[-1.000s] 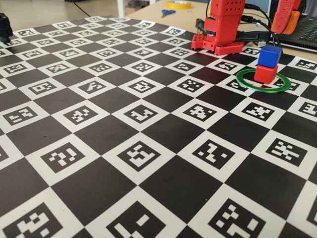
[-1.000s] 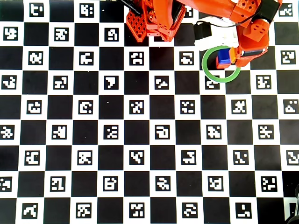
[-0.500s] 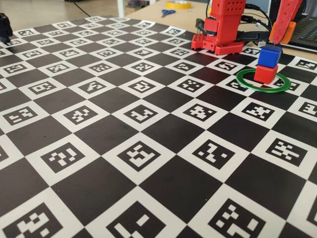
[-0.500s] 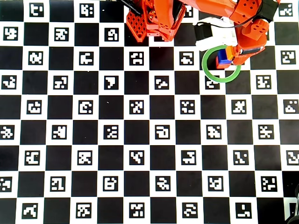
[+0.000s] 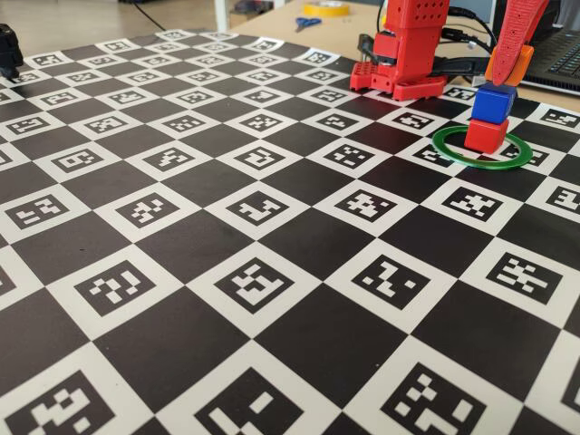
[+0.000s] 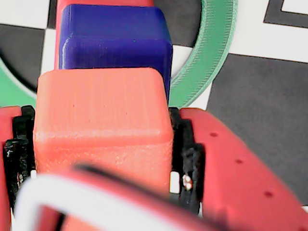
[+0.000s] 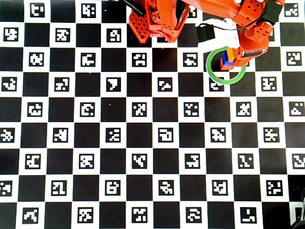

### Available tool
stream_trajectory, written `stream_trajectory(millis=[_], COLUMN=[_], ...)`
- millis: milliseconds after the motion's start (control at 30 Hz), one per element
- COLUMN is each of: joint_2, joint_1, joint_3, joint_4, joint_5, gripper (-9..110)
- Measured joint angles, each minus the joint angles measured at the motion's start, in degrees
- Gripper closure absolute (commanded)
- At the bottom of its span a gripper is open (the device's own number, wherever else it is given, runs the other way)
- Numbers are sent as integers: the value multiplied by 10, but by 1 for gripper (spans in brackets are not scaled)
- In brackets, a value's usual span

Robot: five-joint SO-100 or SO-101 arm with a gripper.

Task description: Grab the red cube then put it in the green circle then put the blue cube on top and finally the orange cube on top

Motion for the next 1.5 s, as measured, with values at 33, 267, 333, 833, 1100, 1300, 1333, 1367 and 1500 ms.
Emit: stream_trajectory(millis=[33, 267, 333, 833, 1100, 1300, 1333, 1367, 1500], joint_2=[0, 0, 0, 0, 0, 0, 0, 0, 0], joint_1=[0, 0, 0, 0, 0, -3, -5, -7, -13], joint_3=[2, 2, 6, 14, 14, 16, 16, 16, 16], joint_4=[-2, -6, -6, -6, -6, -6, -6, -6, -4], joint_5=[0, 0, 0, 0, 9, 21, 21, 22, 27], gripper=[100, 100, 100, 98, 92, 85, 83, 82, 77])
